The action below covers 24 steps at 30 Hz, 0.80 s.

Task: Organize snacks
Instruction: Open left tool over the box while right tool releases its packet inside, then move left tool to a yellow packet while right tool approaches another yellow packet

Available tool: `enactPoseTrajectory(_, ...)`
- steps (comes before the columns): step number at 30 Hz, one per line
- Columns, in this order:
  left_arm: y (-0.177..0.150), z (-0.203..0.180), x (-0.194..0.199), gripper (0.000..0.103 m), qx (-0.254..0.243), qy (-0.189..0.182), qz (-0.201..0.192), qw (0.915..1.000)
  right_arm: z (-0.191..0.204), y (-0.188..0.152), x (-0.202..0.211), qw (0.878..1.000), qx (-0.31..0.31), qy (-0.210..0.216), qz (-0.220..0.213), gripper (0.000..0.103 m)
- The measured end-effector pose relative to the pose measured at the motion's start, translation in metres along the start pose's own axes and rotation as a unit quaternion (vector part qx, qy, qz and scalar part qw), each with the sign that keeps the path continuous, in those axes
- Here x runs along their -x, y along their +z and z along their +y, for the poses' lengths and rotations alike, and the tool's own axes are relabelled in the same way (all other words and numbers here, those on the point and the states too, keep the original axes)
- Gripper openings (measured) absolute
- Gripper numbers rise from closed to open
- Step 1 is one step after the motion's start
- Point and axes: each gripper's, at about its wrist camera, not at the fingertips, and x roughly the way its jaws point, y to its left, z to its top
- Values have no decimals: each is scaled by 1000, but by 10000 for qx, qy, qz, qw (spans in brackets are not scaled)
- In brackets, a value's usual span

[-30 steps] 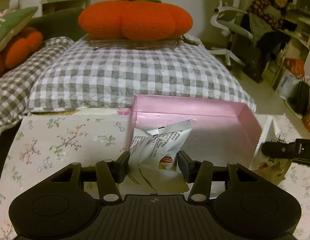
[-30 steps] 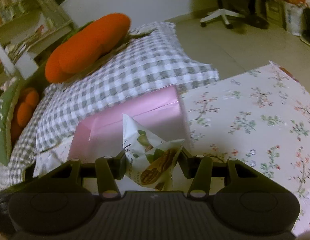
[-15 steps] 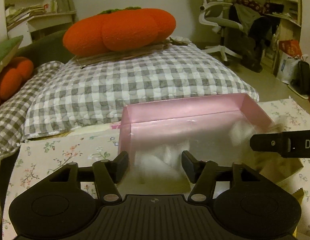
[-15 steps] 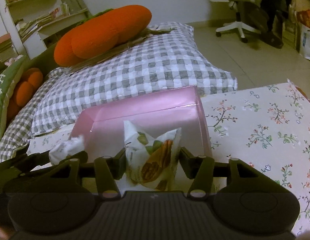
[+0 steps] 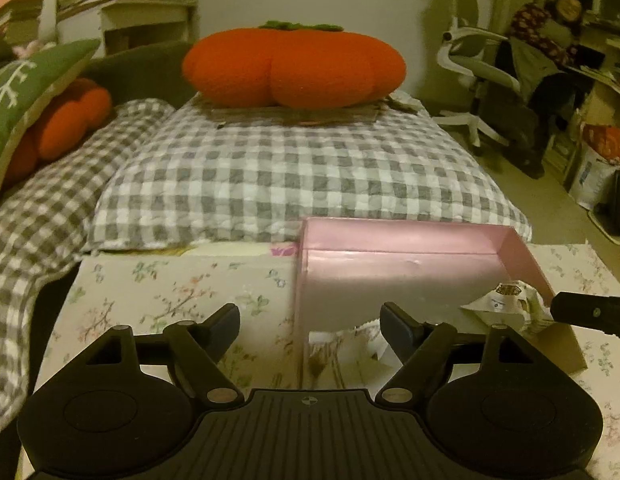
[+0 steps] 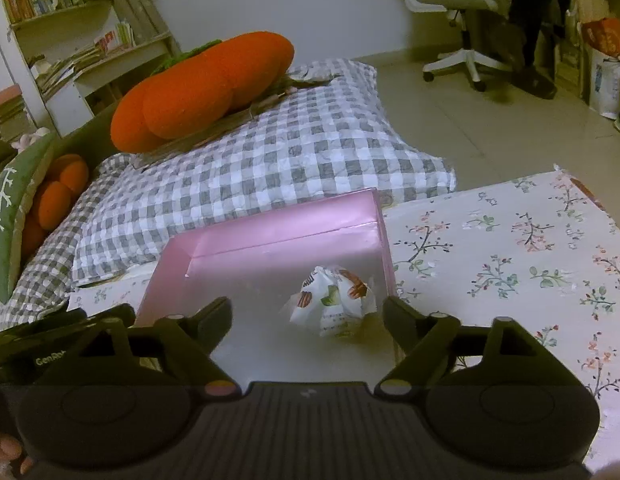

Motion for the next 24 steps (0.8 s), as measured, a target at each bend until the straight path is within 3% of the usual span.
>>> enactPoseTrajectory(24, -64, -15, 71, 88, -8, -265, 820, 9963, 2, -47, 67, 9981, 34, 163, 590, 101)
